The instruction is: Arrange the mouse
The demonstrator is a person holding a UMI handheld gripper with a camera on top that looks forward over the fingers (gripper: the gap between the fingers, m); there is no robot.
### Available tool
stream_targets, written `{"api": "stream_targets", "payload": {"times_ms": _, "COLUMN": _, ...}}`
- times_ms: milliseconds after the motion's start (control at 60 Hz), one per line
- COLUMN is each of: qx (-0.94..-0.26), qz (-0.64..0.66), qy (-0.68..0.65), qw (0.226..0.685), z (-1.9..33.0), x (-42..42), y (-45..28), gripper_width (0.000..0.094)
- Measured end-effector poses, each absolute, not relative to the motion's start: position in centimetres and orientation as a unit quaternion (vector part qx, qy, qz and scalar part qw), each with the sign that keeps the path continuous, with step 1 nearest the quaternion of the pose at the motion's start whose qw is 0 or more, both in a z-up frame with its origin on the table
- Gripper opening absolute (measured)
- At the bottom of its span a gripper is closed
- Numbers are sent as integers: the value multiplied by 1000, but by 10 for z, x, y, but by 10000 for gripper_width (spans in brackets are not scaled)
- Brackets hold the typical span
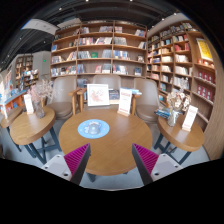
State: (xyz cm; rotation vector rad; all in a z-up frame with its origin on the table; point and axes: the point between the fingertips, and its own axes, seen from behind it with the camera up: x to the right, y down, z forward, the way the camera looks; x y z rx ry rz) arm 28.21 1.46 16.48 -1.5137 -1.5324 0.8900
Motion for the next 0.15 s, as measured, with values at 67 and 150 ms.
{"api": "stream_targets", "payload": {"times_ms": 67, "qx": -600, "qz": 344, "qy": -601, "qw": 401, "z": 162, "x": 283, "y": 22, "gripper_width": 856}}
{"api": "stream_targets", "payload": {"times_ms": 150, "qx": -599, "qz": 350, "qy": -602, "qw": 396, "z": 162, "x": 284, "y": 19, "gripper_width": 858}}
